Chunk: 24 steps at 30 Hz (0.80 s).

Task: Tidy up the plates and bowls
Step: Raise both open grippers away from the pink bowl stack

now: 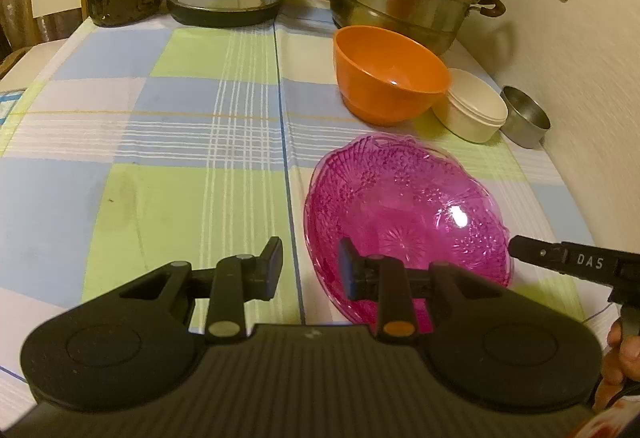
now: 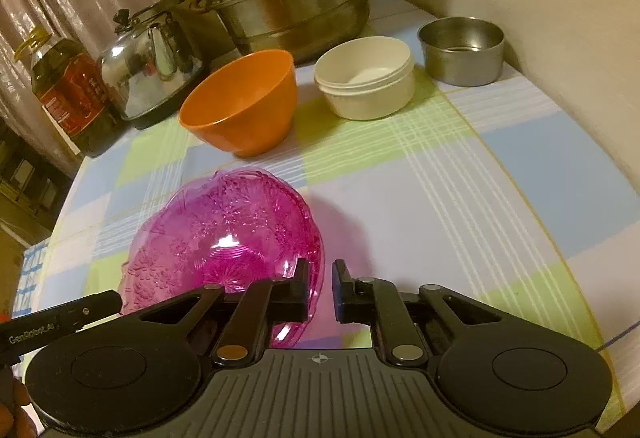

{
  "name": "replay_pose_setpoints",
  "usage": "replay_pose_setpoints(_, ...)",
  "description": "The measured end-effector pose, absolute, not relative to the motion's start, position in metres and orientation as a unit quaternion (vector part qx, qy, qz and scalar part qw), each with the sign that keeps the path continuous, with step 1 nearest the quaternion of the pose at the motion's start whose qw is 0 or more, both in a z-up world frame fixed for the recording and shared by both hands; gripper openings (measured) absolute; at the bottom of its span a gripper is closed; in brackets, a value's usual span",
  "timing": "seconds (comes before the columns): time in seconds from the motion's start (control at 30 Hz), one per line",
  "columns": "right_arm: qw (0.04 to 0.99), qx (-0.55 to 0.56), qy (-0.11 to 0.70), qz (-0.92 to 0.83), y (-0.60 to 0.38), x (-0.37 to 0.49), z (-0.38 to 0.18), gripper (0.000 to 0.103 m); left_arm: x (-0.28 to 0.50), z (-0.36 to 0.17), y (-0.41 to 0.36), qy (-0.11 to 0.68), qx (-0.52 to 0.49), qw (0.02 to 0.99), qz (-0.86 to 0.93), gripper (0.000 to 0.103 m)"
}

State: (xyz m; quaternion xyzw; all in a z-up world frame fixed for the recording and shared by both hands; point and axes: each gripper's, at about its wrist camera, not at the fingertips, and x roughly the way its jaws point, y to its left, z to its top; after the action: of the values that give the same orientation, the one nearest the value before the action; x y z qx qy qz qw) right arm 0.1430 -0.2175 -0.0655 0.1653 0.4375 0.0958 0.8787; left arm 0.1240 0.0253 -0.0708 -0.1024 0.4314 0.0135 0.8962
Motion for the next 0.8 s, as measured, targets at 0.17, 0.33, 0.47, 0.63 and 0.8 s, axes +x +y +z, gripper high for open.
replay_pose_setpoints(0.17, 0.879, 0.162, 0.438, 0.098, -0.216, 0.142, -0.065, 0.012, 0.125, -0.072, 0.024, 0.432, -0.101, 0.896, 0.012, 0.026)
replay_pose_setpoints(0.33, 0.879, 0.164, 0.436, 0.098, -0.217, 0.139, -0.063, 0.012, 0.124, -0.072, 0.023, 0.43, -0.101, 0.897, 0.012, 0.026)
replay_pose_setpoints(0.47, 0.88, 0.161, 0.436, 0.096, -0.216, 0.134, -0.062, 0.012, 0.122, -0.071, 0.022, 0.426, -0.102, 0.899, 0.008, 0.026)
replay_pose_setpoints(0.63, 0.88, 0.16, 0.437, 0.094, -0.214, 0.131, -0.064, 0.013, 0.122, -0.073, 0.02, 0.427, -0.106, 0.898, -0.003, 0.026)
replay_pose_setpoints(0.8, 0.881, 0.156, 0.438, 0.094, -0.214, 0.131, -0.063, 0.014, 0.121, -0.077, 0.018, 0.431, -0.109, 0.896, -0.006, 0.026)
